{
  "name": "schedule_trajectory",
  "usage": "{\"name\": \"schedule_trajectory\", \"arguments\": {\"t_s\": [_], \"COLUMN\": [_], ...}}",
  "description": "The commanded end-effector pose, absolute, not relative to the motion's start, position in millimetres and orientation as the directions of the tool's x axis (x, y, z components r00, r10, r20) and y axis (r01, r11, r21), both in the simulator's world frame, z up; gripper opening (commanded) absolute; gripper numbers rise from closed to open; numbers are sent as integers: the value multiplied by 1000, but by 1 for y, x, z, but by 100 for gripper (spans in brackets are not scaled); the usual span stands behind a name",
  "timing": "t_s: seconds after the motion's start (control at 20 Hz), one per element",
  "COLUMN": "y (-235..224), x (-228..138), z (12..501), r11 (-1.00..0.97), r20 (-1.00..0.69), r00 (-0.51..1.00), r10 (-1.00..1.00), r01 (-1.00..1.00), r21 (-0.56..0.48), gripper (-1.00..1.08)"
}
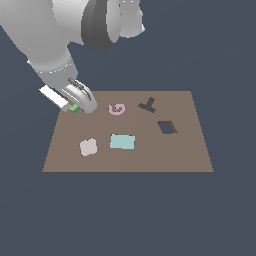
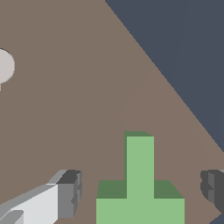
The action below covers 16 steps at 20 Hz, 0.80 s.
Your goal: Insert a designated object into the corresponding slot on a board.
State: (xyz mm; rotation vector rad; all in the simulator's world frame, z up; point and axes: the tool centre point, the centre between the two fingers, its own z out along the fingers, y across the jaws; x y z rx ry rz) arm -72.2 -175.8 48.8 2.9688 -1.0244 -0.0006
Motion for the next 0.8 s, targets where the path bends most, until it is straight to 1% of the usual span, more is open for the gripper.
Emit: {"name": "schedule_trajectory", "arguments": {"t_s": [0.0, 0.35, 0.4, 0.75], "y": [-176, -175, -175, -175], "x": [-72, -73, -73, -73], "z": [45, 30, 30, 30], "r11": [-787, -787, -787, -787], "r20": [-1, 0, 0, 0], "r00": [787, 787, 787, 787], "r10": [-617, -617, -617, -617], "r01": [-617, -617, -617, -617], "r21": [1, 0, 0, 0], "gripper": [100, 100, -100, -100]}}
